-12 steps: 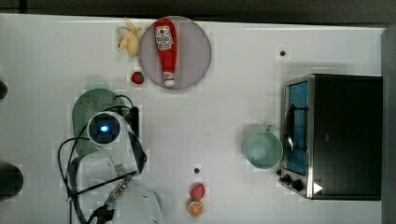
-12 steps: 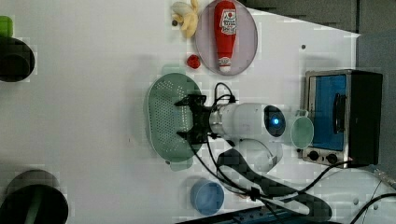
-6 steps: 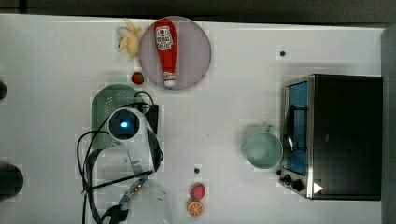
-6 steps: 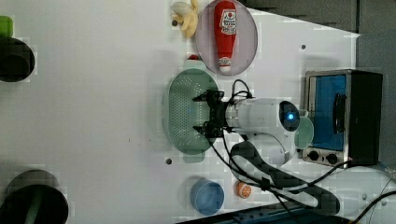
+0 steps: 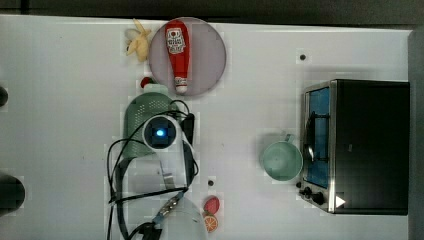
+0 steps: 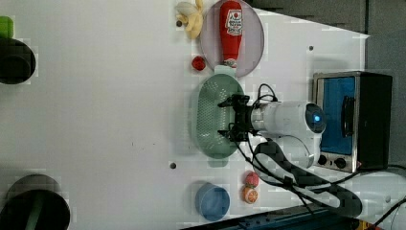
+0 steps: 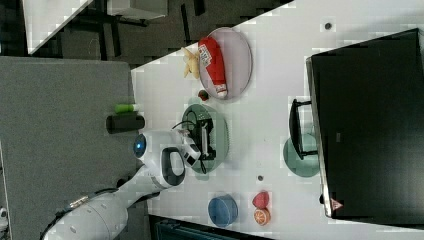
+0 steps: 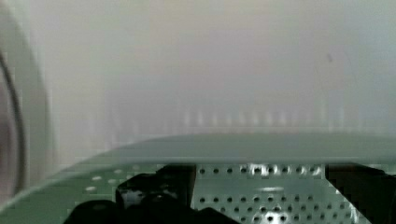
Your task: Drag strainer left to right.
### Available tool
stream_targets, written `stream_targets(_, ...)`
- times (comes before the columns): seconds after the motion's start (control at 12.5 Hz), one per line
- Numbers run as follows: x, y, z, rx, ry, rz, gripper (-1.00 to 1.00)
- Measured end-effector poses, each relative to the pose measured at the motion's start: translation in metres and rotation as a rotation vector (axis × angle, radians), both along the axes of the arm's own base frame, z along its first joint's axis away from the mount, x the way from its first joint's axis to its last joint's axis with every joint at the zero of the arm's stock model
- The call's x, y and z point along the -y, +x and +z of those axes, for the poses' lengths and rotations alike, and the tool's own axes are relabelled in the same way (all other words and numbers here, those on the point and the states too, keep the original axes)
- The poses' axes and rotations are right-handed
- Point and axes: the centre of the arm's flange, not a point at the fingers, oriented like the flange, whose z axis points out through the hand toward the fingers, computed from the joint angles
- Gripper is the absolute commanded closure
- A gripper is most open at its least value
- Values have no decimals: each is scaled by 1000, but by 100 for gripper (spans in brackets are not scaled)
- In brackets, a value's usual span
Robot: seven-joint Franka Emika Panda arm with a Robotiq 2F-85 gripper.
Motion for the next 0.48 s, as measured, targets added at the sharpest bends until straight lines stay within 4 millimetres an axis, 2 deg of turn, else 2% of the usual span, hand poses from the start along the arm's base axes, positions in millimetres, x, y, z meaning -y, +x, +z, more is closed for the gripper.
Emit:
stream_targets(0.32, 42, -3, 0, -2, -28, 24, -100)
stream_targets(0.48, 70, -3, 0, 2, -53, 20, -100)
